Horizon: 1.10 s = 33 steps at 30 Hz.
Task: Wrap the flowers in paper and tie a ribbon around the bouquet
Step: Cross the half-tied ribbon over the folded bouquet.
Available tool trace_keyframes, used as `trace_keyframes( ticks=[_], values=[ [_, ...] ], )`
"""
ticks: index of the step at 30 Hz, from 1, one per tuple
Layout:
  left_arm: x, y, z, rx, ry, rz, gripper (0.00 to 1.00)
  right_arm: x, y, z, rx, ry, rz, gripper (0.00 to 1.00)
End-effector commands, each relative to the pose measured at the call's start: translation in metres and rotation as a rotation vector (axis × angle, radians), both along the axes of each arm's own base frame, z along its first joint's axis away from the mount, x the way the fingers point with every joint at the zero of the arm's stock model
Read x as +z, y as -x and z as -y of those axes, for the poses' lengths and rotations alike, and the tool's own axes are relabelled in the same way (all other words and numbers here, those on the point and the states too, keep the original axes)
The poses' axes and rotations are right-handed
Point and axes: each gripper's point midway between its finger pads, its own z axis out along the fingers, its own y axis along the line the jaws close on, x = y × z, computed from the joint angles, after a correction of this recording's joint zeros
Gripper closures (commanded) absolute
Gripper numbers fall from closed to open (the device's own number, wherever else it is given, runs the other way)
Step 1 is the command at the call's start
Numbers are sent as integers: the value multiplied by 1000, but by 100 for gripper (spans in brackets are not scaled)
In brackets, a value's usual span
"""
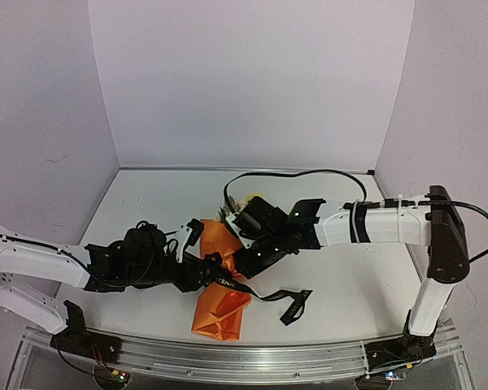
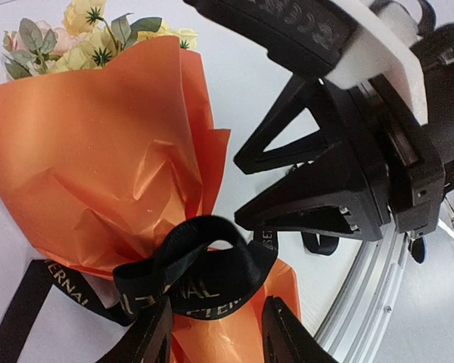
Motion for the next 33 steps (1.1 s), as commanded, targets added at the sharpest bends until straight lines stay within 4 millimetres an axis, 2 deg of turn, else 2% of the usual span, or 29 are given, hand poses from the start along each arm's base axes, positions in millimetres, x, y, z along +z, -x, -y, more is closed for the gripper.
trace_keyframes(
  ticks=[1,7,13,17,19,22,24,30,33],
  values=[
    [24,-14,12,46,-25,71,55,28,-5,18,-33,-10,93,57],
    [12,-24,19,91,-142,72,53,29,-3,24,-37,-11,100,56],
    [3,-38,9,193,-219,58,56,31,-2,25,-34,-20,97,56],
    [1,-42,7,220,-228,62,64,31,-1,25,-35,-27,94,56],
    [0,-43,7,228,-227,63,72,31,-1,25,-36,-29,93,57],
    [2,-44,9,229,-217,71,90,31,-1,24,-37,-29,92,60],
    [7,-43,11,221,-201,74,97,31,-1,23,-41,-32,90,62],
    [23,-34,-8,260,-126,35,100,32,-3,18,-40,-45,89,60],
    [17,-27,-22,283,-115,1,100,31,-5,15,-39,-47,93,59]
  ],
)
